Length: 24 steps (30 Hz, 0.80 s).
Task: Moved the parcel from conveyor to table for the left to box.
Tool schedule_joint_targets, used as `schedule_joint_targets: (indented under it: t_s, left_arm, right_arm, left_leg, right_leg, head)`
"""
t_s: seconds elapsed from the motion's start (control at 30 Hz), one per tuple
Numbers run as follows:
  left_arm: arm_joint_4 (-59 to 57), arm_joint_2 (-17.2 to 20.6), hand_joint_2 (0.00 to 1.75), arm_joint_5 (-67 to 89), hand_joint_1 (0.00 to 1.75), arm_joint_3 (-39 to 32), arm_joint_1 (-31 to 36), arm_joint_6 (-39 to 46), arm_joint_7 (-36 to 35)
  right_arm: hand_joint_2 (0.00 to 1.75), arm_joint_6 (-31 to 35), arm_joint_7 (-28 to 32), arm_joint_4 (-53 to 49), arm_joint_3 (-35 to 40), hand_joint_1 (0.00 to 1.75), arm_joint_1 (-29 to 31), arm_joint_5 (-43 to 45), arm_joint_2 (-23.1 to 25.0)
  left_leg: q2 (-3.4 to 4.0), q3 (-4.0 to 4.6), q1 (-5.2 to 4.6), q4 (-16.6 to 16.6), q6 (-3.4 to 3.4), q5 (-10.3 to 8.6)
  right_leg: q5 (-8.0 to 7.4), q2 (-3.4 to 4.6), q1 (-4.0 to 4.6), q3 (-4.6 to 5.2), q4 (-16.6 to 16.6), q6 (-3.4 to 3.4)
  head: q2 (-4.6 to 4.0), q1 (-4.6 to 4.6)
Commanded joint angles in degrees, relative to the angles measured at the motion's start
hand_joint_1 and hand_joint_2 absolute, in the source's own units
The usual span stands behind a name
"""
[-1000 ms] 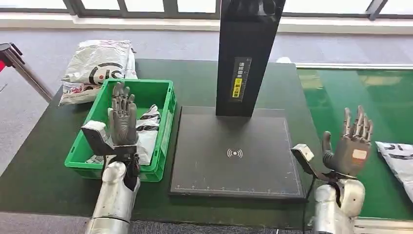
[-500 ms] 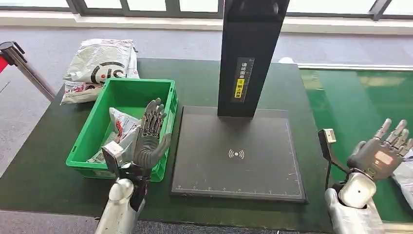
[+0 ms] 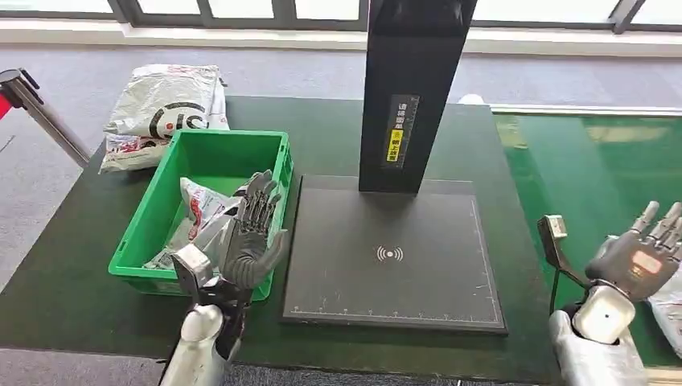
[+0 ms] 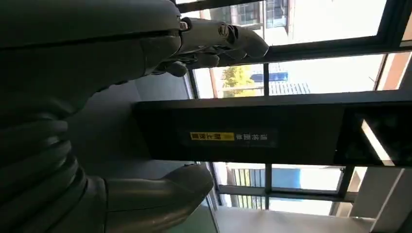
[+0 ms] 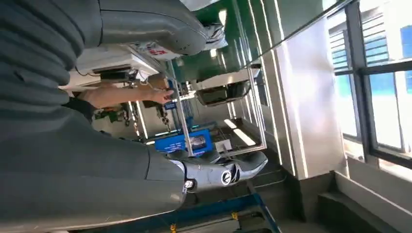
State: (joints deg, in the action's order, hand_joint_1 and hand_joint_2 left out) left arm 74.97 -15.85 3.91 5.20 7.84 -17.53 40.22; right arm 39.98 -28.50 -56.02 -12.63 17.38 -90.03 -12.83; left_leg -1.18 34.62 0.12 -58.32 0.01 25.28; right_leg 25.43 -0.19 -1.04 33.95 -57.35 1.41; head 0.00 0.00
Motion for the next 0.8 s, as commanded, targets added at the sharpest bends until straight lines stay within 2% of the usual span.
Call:
schedule_joint_targets:
  t_s: [0.03, 0.2, 0.3, 0.5, 0.53, 0.57, 0.6, 0.7, 0.77, 0.8]
  left_arm:
    - [-0.35, 1.29, 1.75, -0.11, 0.0, 1.75, -1.68, 0.25, -0.22]
    - [-0.35, 1.29, 1.75, -0.11, 0.0, 1.75, -1.68, 0.25, -0.22]
    - [-0.01, 1.54, 1.75, -0.13, 0.0, 1.77, -2.26, 0.22, -0.22]
    - [0.22, 1.52, 1.75, 0.14, 0.0, 1.46, -2.87, 0.3, -0.22]
    - [0.59, 1.55, 1.75, 0.23, 0.0, 1.37, -3.13, 0.31, -0.22]
    - [0.59, 1.55, 1.75, 0.25, 0.0, 1.3, -3.14, 0.4, -0.22]
    - [0.85, 1.52, 1.75, 0.37, 0.0, 1.11, -3.3, 0.53, -0.22]
    - [1.26, 1.34, 1.75, 0.48, 0.0, 0.77, -3.46, 0.3, -0.22]
    - [1.24, 1.24, 1.75, 0.56, 0.0, 0.57, -3.57, 0.27, -0.22]
    - [1.31, 1.3, 1.75, 0.73, 0.0, 0.45, -3.64, 0.47, -0.22]
  right_arm:
    - [1.75, 0.02, 1.38, 6.25, -7.48, 0.0, 3.23, 0.03, 1.75]
    - [1.75, 0.02, 1.38, 6.25, -7.48, 0.0, 3.23, 0.03, 1.75]
    - [1.75, 0.02, 2.93, 12.07, -10.24, 0.0, 6.34, 0.03, 2.37]
    - [1.75, 0.02, 5.88, 15.52, -17.89, 0.0, 8.84, 0.03, 3.45]
    - [1.75, 0.02, 9.73, 16.66, -23.99, 0.0, 10.03, 0.34, 4.65]
    - [1.75, 0.02, 9.93, 16.7, -24.21, 0.0, 10.06, 0.28, 4.63]
    - [1.75, 0.02, 13.49, 17.1, -28.16, 0.0, 10.8, 1.82, 5.32]
    - [1.75, 0.02, 15.57, 17.07, -31.74, 0.0, 11.29, 0.36, 6.08]
    - [1.75, 0.02, 17.42, 17.28, -33.97, 0.0, 11.76, 1.06, 6.51]
    - [1.75, 0.02, 19.79, 20.08, -36.64, 0.0, 12.81, 3.67, 6.77]
  left_leg:
    - [0.19, -0.17, -0.01, 0.08, -0.03, 0.04]
    - [0.25, -0.23, 0.01, 0.13, -0.04, 0.03]
    - [0.27, -0.24, 0.01, 0.13, -0.04, 0.04]
    - [0.31, -0.22, 0.02, 0.12, -0.04, 0.03]
    - [0.22, -0.15, 0.0, 0.07, -0.02, 0.02]
    - [0.24, -0.23, 0.0, 0.13, -0.03, 0.02]
    - [0.27, -0.22, 0.02, 0.12, -0.04, 0.04]
    - [0.49, -0.44, 0.03, 0.29, -0.07, 0.05]
    - [0.22, -0.15, 0.01, 0.07, -0.04, 0.04]
    - [0.32, -0.24, 0.02, 0.13, -0.06, 0.05]
  right_leg:
    - [0.0, 0.13, 0.01, -0.12, 0.08, -0.07]
    - [-0.02, 0.16, 0.03, -0.17, 0.14, -0.1]
    - [-0.03, 0.19, 0.03, -0.17, 0.14, -0.09]
    - [-0.04, 0.22, 0.03, -0.15, 0.14, -0.09]
    - [-0.01, 0.16, 0.01, -0.09, 0.08, -0.06]
    - [-0.02, 0.15, 0.02, -0.17, 0.15, -0.09]
    - [-0.03, 0.18, 0.03, -0.16, 0.13, -0.1]
    - [-0.07, 0.34, 0.07, -0.33, 0.31, -0.18]
    - [-0.01, 0.16, 0.02, -0.09, 0.07, -0.07]
    - [-0.02, 0.22, 0.04, -0.15, 0.14, -0.11]
  head:
    - [0.0, 0.0]
    - [0.0, 0.0]
    - [0.0, 0.0]
    - [0.0, 0.0]
    - [0.0, 0.0]
    - [0.0, 0.0]
    - [0.0, 0.0]
    - [0.0, 0.0]
    - [0.0, -0.02]
    - [0.0, 0.0]
